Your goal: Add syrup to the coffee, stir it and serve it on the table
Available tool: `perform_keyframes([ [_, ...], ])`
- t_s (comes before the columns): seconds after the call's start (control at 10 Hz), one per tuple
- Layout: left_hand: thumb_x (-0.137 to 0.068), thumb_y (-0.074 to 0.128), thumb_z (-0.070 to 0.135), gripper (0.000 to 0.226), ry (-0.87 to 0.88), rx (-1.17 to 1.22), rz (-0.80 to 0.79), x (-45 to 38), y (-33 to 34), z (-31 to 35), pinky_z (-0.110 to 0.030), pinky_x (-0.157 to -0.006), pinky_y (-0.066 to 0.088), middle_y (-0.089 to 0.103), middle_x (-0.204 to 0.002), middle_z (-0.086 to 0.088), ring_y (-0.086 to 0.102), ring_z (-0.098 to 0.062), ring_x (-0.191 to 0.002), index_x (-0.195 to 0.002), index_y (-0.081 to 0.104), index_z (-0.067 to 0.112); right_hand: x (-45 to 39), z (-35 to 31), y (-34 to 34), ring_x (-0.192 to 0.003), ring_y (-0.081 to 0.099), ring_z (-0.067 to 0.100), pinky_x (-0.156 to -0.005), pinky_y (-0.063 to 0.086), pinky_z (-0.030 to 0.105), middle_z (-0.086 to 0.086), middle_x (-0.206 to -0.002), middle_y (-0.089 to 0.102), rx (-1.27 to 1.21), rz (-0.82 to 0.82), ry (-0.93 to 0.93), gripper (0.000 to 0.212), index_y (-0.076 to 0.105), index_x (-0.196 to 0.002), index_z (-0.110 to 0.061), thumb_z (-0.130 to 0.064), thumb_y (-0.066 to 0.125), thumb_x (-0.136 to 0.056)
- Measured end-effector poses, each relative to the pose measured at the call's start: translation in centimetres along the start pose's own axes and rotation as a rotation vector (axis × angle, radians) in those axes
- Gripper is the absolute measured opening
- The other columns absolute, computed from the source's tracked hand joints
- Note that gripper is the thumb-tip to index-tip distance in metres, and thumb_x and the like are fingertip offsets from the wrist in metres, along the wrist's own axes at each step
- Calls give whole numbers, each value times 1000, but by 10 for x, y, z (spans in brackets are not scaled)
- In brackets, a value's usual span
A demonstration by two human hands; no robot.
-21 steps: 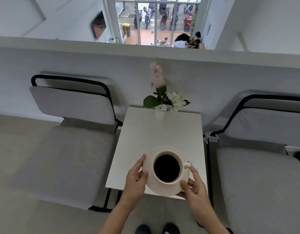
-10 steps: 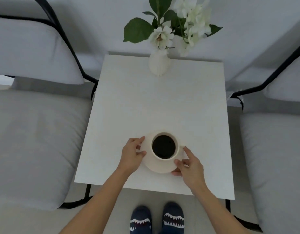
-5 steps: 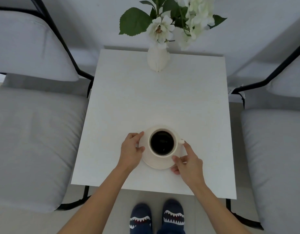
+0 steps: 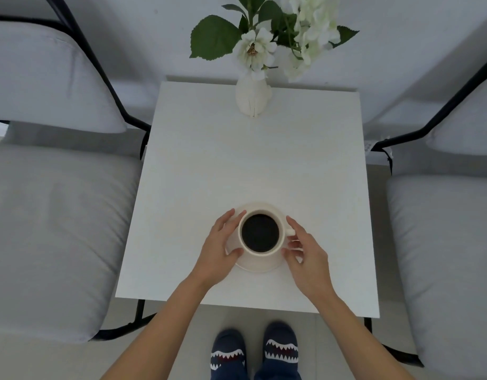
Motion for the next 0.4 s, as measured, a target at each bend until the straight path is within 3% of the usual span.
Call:
perform_keyframes([
  [0.1, -89, 69, 1, 79, 4, 1, 3, 0, 0, 0, -25, -118, 25, 30, -162, 7, 26, -8, -151, -151, 38, 37, 3, 0, 2, -99, 60, 11, -87, 49, 19, 2, -106, 61, -12, -9, -5, 68, 44, -144, -32, 3, 61, -89],
  [0.2, -89, 68, -1, 80, -1, -6, -8, 0, -1, 0, -26, -121, 24, 30, -162, 7, 24, -8, -152, -152, 37, 37, 5, 1, 1, -99, 59, 9, -85, 49, 12, 4, -106, 61, 3, -9, -11, 69, 41, -145, -33, 3, 60, -89],
  [0.3, -91, 62, -3, 80, 17, -21, -26, 0, -1, 4, -23, -119, 21, 24, -165, 9, 18, -6, -153, -155, 33, 35, 5, 1, 2, -97, 59, 13, -90, 53, 25, 3, -107, 58, 0, -22, 12, 70, 37, -146, -35, 2, 59, -91],
  [0.4, -96, 52, -4, 76, 24, -67, 89, 8, -12, 5, -21, -118, 19, 13, -168, 10, 11, 0, -152, -159, 22, 29, 9, -7, -13, -97, 59, 16, -89, 54, 32, 0, -112, 56, -30, 68, 21, 70, 33, -149, -33, 2, 55, -93],
])
Point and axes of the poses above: each hand's wrist, its own x-axis away from the middle knuckle, its own y-axis out of the palm, z = x × y, the point moved 8 cm from there along -x, towards the middle knuckle
